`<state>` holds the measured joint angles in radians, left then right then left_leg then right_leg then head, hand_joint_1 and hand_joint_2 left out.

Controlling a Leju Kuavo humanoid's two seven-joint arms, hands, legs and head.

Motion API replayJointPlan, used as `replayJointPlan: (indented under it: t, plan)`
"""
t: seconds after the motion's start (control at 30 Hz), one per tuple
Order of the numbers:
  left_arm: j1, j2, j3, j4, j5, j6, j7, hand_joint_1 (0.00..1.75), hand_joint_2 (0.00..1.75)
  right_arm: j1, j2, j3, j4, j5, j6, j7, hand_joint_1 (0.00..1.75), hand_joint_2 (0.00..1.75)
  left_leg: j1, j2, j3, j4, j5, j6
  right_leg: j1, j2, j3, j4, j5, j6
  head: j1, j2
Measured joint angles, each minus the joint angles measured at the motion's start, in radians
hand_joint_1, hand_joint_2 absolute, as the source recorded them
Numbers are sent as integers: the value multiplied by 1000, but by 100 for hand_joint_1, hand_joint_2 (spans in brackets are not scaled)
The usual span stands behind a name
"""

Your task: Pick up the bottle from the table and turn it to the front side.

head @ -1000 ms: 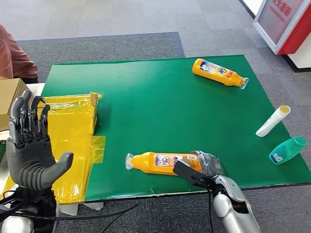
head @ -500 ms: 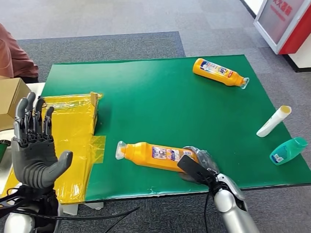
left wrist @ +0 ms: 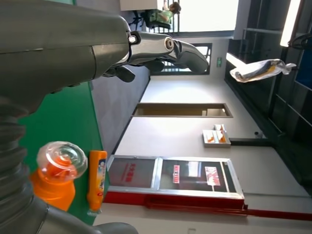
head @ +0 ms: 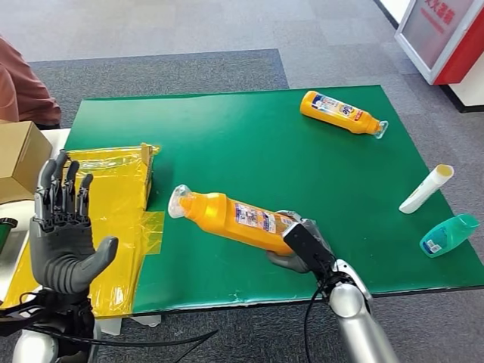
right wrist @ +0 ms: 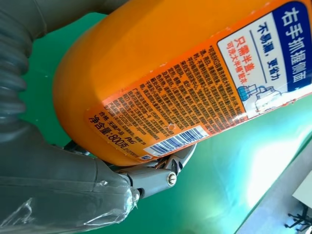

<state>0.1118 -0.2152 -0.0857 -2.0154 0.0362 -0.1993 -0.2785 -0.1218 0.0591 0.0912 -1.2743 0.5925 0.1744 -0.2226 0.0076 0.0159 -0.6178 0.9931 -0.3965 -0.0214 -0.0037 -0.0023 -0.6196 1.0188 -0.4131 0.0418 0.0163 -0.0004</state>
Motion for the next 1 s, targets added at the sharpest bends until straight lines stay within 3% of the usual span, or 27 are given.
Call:
replayJointPlan:
  t: [0.23, 0.43, 0.57, 0.8, 1.0]
  plan:
    - [15, -1, 5, 10, 8, -9, 2, 0, 175, -11, 37, -5, -15, -91, -7, -15, 175, 175, 0, 0, 0, 0, 0, 0, 0, 0, 0, 0, 0, 0, 0, 0]
    - [26, -6, 10, 17, 10, -24, 2, 0, 175, -56, 106, -51, -40, -451, 82, -26, 175, 175, 0, 0, 0, 0, 0, 0, 0, 0, -1, 0, 0, 0, 0, 0]
    - [34, -11, 14, 26, 21, -22, 2, 0, 175, -69, 130, -58, -61, -583, 117, -39, 175, 175, 0, 0, 0, 0, 0, 0, 0, 0, 0, 0, 0, 0, 0, 0]
    - [46, -17, 18, 46, 39, -27, 2, 0, 175, -69, 165, -27, -121, -675, 135, -41, 175, 175, 0, 0, 0, 0, 0, 0, 0, 0, -1, 0, 0, 0, 0, 0]
    - [41, -20, 18, 61, 42, -31, 2, 0, 175, -67, 180, 18, -154, -643, 113, -52, 175, 175, 0, 0, 0, 0, 0, 0, 0, 0, -1, 0, 0, 0, 0, 0]
